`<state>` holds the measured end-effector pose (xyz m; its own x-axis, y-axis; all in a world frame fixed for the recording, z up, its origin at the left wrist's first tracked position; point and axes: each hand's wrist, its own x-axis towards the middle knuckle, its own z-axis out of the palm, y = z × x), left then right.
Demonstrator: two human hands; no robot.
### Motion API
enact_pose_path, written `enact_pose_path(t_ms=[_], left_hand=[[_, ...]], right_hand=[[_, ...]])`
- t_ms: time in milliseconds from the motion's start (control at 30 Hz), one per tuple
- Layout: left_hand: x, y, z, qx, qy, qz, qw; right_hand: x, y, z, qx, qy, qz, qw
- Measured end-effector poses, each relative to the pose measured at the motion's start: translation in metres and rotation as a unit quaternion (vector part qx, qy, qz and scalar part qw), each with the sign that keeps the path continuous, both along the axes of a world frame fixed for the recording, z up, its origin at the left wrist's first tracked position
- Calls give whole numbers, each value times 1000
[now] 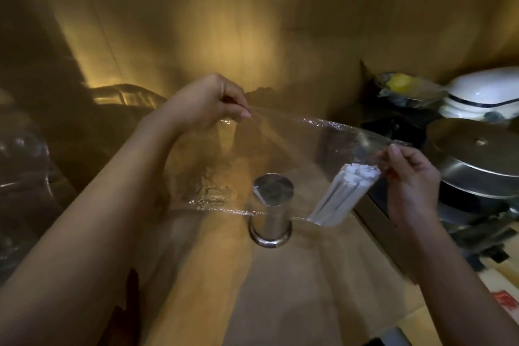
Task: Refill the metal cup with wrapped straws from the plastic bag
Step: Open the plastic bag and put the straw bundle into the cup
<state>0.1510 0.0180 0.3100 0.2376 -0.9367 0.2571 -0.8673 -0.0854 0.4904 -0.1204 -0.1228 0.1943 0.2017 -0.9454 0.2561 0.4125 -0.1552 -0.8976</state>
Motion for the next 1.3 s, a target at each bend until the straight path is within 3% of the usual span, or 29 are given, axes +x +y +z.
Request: enact_pose_path(t_ms=[367,700,967,1067,1200,1300], left_hand=[[-17,-58,-3,-15,-130,28,991],[-16,-64,-21,-6,-109,82,991],[-26,-62,-26,60,-16,40,997],[-36,-65,-34,70,-39,-2,997],[-43,-63,-34,-51,-59,61,995],[-49,-64,-27,-4,-88,38,995]], right_hand=[[-24,-28,30,-4,-14,-27,1000],[-34,-33,41,-99,208,-45,972],[-17,-35,39,-82,139,-23,987],[-11,-35,38,-95,132,-15,987],[-14,-41,34,-86,113,-24,990],[-16,-43,29,-69,104,-21,992]])
